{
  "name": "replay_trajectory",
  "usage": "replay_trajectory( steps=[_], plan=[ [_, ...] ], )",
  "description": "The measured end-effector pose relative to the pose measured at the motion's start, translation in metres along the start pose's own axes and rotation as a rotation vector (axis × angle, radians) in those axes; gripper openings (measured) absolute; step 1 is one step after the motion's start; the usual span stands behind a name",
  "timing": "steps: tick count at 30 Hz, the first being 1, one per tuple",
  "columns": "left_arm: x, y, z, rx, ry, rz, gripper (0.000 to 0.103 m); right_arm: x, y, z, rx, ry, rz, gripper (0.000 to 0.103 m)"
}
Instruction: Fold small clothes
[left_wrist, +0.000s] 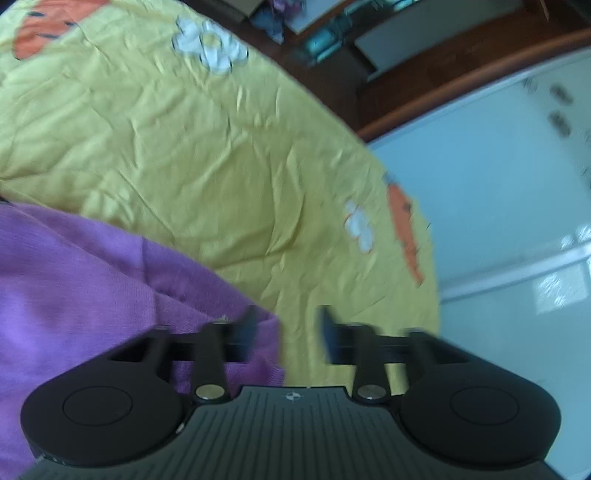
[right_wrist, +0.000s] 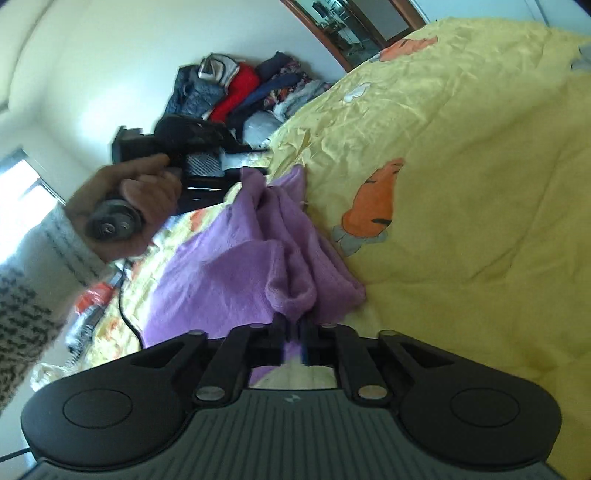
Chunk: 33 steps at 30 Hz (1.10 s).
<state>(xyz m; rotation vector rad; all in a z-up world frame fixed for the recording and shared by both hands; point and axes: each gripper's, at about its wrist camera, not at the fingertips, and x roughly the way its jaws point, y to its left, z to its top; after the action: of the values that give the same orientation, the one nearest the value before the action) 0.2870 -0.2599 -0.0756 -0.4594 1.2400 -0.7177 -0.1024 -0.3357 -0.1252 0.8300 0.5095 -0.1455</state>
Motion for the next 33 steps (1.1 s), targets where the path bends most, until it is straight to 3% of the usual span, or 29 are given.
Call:
replay_trajectory(
  steps=[3, 4, 5, 6, 7, 9, 10, 12, 14, 15, 16, 18, 20, 21, 26, 29, 33],
  plan=[
    [-0.047, -0.01, -0.007, 0.129, -0.044, 0.01, 0.07, -0.023, 0.008, 0.014, -0.116, -0.081, 0.006, 0.022],
    [-0.066, -0.012, -0.015, 0.178, -0.069, 0.032, 0.086, -0.024, 0.01, 0.024, -0.152, -0.103, 0.009, 0.022],
    [-0.084, -0.011, -0.026, 0.219, -0.088, 0.048, 0.095, -0.022, 0.013, 0.036, -0.169, -0.099, 0.037, 0.023],
    [-0.102, -0.006, -0.039, 0.252, -0.102, 0.056, 0.101, -0.012, 0.013, 0.049, -0.167, -0.069, 0.086, 0.033],
    [-0.117, 0.0, -0.053, 0.275, -0.113, 0.061, 0.101, 0.0, 0.013, 0.062, -0.156, -0.03, 0.136, 0.057],
    [-0.141, 0.015, -0.084, 0.322, -0.107, 0.071, 0.101, 0.024, 0.015, 0.08, -0.176, -0.031, 0.183, 0.087],
    [-0.15, 0.023, -0.1, 0.333, -0.106, 0.077, 0.101, 0.034, 0.017, 0.085, -0.202, -0.031, 0.188, 0.087],
    [-0.162, 0.037, -0.126, 0.353, -0.086, 0.083, 0.101, 0.059, 0.022, 0.096, -0.229, 0.023, 0.241, 0.085],
    [-0.169, 0.051, -0.149, 0.354, -0.085, 0.078, 0.101, 0.08, 0.028, 0.101, -0.246, 0.082, 0.262, 0.074],
    [-0.17, 0.055, -0.159, 0.362, -0.083, 0.085, 0.101, 0.09, 0.032, 0.102, -0.27, 0.103, 0.235, 0.056],
    [-0.169, 0.059, -0.168, 0.371, -0.079, 0.089, 0.101, 0.096, 0.036, 0.102, -0.289, 0.121, 0.195, 0.047],
    [-0.162, 0.064, -0.181, 0.388, -0.062, 0.095, 0.101, 0.109, 0.037, 0.099, -0.285, 0.16, 0.205, 0.042],
    [-0.155, 0.067, -0.19, 0.413, -0.053, 0.12, 0.101, 0.114, 0.039, 0.096, -0.315, 0.172, 0.18, 0.008],
    [-0.151, 0.068, -0.193, 0.43, -0.05, 0.128, 0.101, 0.116, 0.042, 0.094, -0.337, 0.173, 0.162, 0.004],
    [-0.124, 0.064, -0.205, 0.512, -0.034, 0.26, 0.102, 0.109, 0.044, 0.099, -0.35, 0.11, 0.127, 0.003],
    [-0.12, 0.061, -0.214, 0.554, -0.023, 0.28, 0.102, 0.096, 0.049, 0.116, -0.357, 0.064, 0.126, 0.003],
    [-0.116, 0.062, -0.222, 0.583, -0.021, 0.303, 0.103, 0.112, 0.039, 0.129, -0.369, 0.106, 0.066, 0.003]
  ],
)
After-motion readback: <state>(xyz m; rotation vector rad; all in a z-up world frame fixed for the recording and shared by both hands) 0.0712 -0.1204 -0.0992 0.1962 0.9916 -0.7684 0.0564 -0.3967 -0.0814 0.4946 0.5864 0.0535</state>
